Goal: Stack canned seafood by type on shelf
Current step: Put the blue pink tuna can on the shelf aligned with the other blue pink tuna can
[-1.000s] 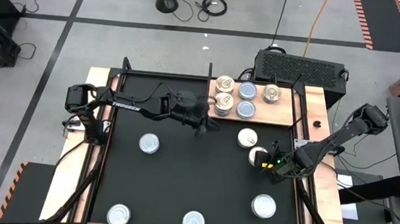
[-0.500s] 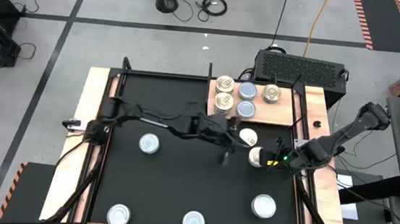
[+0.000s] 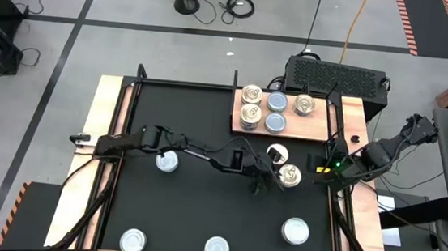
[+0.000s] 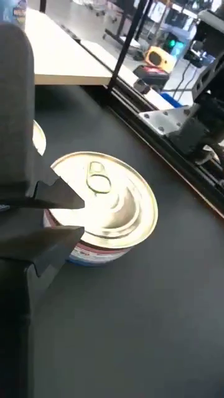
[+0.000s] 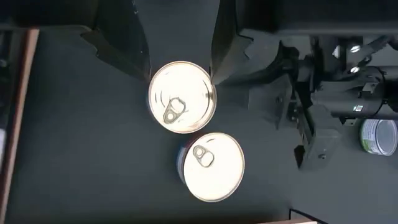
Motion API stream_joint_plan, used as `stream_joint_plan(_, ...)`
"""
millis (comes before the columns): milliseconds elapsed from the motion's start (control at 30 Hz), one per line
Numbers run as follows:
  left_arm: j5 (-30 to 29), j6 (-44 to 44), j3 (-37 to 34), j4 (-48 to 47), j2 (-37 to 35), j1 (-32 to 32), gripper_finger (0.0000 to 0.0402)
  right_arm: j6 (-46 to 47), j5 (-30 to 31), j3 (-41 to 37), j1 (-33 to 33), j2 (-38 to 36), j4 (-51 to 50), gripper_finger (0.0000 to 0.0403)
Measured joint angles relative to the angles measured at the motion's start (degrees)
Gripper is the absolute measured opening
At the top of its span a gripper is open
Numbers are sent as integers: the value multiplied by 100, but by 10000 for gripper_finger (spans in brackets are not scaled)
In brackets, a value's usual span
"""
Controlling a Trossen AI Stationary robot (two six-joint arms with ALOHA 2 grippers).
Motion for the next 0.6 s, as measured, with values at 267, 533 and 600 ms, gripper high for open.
stream_joint_plan(267,78,115,260,-139,54,-186,144,0,-17,0,0,9,-15,160)
stream_joint_plan(533,-583,1007,256,120,477,-186,169,37,-13,0,0,9,34,160)
stream_joint_plan(600,-651,1015,256,260,479,-193,169,39,-13,0,2,10,74,160)
